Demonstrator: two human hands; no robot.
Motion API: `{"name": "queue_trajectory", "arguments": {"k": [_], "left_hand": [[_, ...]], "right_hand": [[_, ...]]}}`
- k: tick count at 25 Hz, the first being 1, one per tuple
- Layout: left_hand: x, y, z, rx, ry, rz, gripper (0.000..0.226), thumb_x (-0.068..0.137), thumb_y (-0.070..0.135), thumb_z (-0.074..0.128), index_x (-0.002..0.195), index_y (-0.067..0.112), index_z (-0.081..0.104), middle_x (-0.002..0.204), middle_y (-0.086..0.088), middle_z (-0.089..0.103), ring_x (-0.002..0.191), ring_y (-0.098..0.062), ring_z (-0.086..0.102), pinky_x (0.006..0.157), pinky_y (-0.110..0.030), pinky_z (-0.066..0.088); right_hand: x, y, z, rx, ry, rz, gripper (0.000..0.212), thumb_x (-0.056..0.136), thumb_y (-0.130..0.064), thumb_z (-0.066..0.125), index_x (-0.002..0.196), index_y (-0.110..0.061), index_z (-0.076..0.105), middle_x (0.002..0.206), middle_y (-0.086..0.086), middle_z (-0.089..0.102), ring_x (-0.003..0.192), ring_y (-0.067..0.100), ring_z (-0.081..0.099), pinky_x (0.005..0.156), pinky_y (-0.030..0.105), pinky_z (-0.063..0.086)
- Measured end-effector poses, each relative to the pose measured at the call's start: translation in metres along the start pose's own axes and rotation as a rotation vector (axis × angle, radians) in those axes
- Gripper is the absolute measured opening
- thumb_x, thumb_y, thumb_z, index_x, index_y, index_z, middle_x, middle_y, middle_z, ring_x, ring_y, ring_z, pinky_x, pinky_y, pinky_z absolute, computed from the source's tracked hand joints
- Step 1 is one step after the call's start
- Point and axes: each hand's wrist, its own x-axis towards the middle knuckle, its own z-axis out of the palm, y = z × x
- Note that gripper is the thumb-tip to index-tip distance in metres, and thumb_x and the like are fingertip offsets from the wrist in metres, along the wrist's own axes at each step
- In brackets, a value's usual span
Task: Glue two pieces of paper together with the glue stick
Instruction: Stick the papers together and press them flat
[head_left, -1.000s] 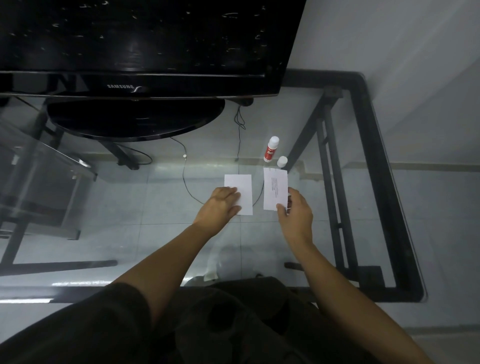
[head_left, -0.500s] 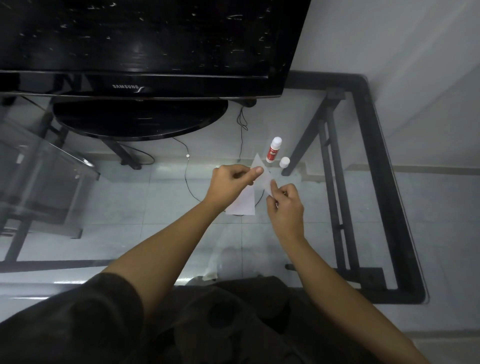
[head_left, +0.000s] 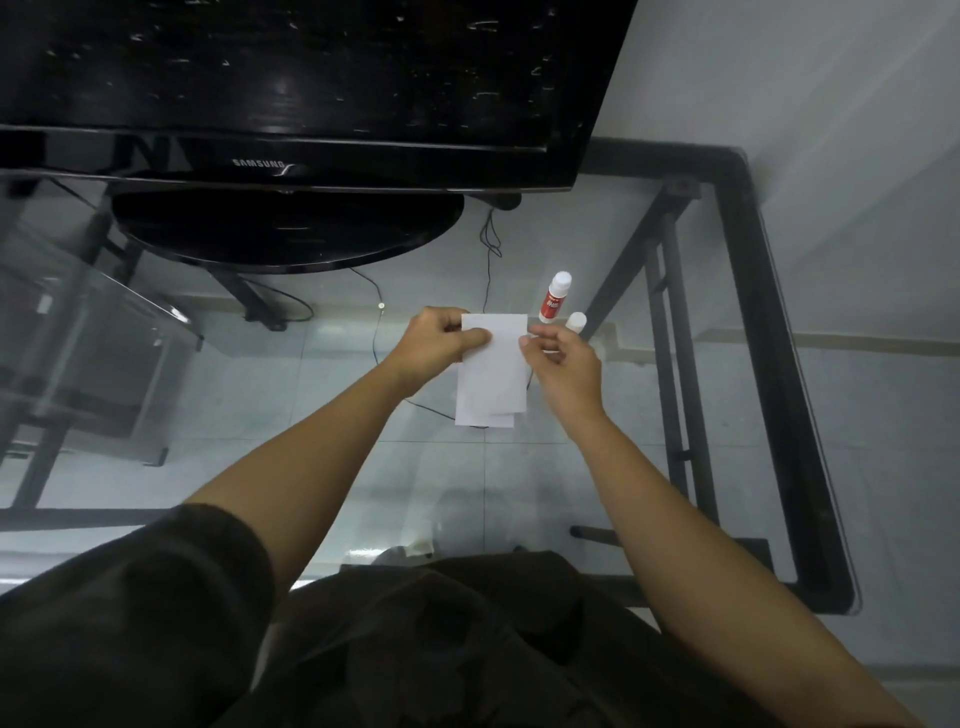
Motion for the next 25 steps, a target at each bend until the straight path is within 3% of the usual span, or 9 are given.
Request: {"name": "queue_trajectory", "arguments": {"k": [2,5,7,10,19,25], "left_hand": [[0.000,-0.006,0.000,-0.069,0.001,-0.048,0.006,0.085,0.015,0.062,0.086,0.010,0.065,0.087,-0.007,0.067,0.079,-0.018,0.066,0.070,-0.027,0.055],[-0.005,-0.029,0.006,-0.001,0.086,-0.115,0.018,0.084,0.018,0.064,0.071,0.008,0.056,0.073,-0.007,0.058,0.074,-0.022,0.061,0.068,-0.035,0.054],[-0.011,-0.047,0.013,0.049,0.144,-0.155,0.014,0.082,0.016,0.066,0.081,0.004,0.061,0.072,-0.004,0.056,0.075,-0.022,0.060,0.070,-0.035,0.056],[-0.013,-0.061,0.021,0.094,0.234,-0.165,0.022,0.081,0.017,0.068,0.099,0.007,0.064,0.079,-0.002,0.060,0.077,-0.022,0.063,0.072,-0.033,0.057],[0.011,-0.060,0.024,0.282,0.354,-0.098,0.024,0.080,0.019,0.069,0.100,0.010,0.060,0.075,-0.002,0.061,0.065,-0.010,0.055,0.059,-0.012,0.042],[0.014,-0.066,0.025,0.323,0.388,-0.092,0.018,0.081,0.019,0.068,0.095,0.009,0.060,0.070,0.003,0.058,0.064,-0.008,0.053,0.057,-0.007,0.038]], "right_hand": [[0.001,0.002,0.004,-0.001,-0.019,0.062,0.011,0.080,-0.024,0.068,0.090,-0.025,0.064,0.081,-0.015,0.062,0.076,0.003,0.060,0.069,0.015,0.048],[-0.004,0.014,0.009,-0.054,-0.039,0.151,0.009,0.079,-0.022,0.068,0.087,-0.024,0.063,0.083,-0.010,0.065,0.075,0.001,0.061,0.070,0.015,0.048],[-0.006,0.024,0.010,-0.089,-0.041,0.209,0.008,0.080,-0.020,0.067,0.087,-0.022,0.063,0.086,-0.005,0.066,0.077,0.007,0.063,0.072,0.019,0.051],[-0.006,0.032,0.013,-0.146,-0.036,0.228,0.007,0.081,-0.019,0.066,0.087,-0.021,0.062,0.083,-0.006,0.064,0.072,0.005,0.060,0.063,0.012,0.045],[0.017,0.031,0.021,-0.196,-0.035,0.236,0.010,0.082,-0.017,0.066,0.091,-0.014,0.067,0.080,-0.007,0.063,0.065,-0.001,0.056,0.057,0.005,0.039],[0.019,0.032,0.025,-0.225,-0.015,0.240,0.012,0.082,-0.017,0.065,0.093,-0.012,0.067,0.082,-0.005,0.064,0.073,0.008,0.058,0.060,0.006,0.038]]}}
